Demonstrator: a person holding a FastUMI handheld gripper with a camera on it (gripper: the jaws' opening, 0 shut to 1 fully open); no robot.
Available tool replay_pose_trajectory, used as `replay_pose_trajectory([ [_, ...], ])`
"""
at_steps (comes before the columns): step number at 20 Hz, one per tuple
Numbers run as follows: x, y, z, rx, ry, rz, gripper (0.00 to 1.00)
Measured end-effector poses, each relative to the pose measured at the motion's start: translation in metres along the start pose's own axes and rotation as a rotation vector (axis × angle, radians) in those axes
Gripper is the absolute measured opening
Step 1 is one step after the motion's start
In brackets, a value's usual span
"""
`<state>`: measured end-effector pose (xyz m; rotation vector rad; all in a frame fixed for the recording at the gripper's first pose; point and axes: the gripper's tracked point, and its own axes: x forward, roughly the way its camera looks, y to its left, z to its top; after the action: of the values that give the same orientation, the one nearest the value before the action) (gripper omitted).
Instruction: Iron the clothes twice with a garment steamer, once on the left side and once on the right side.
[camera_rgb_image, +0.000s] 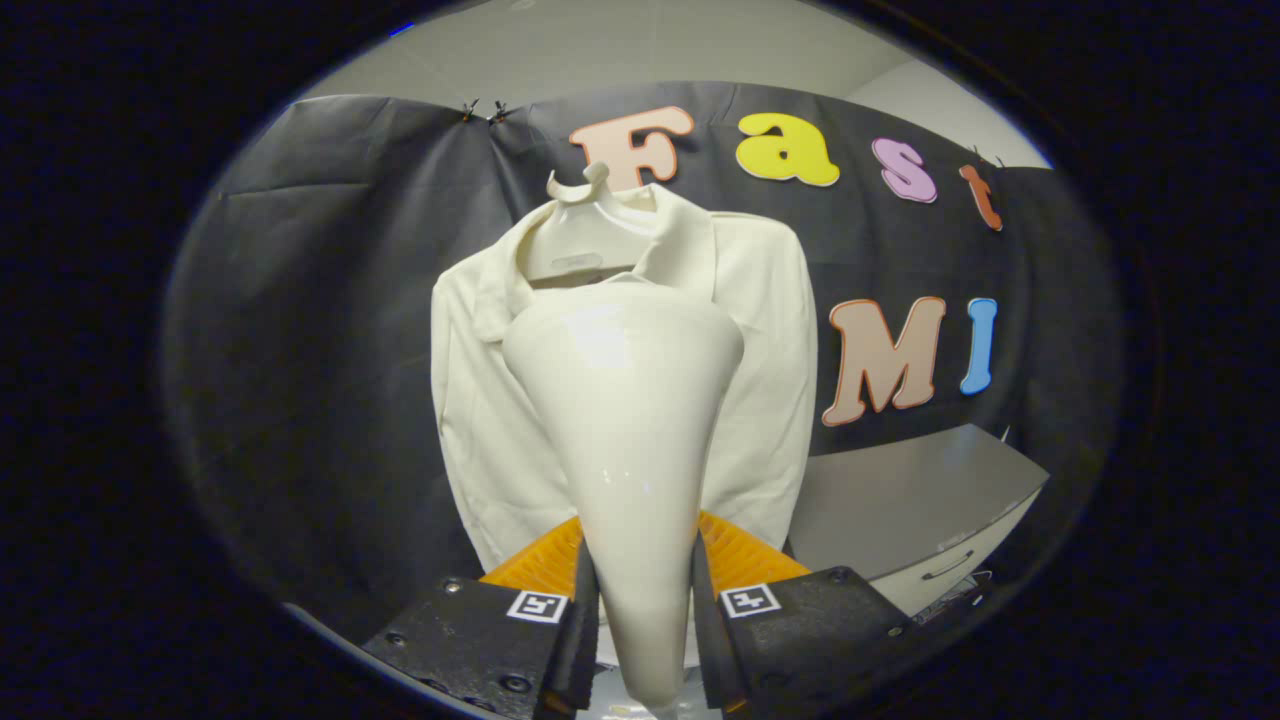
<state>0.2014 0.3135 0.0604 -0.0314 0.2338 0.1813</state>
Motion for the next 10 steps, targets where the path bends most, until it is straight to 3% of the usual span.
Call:
replay_pose_trajectory([
  [5,0.041,-0.030,0.041,0.020,-0.019,-0.034,0.41],
  [10,0.081,-0.055,0.035,-0.002,0.031,-0.088,0.42],
])
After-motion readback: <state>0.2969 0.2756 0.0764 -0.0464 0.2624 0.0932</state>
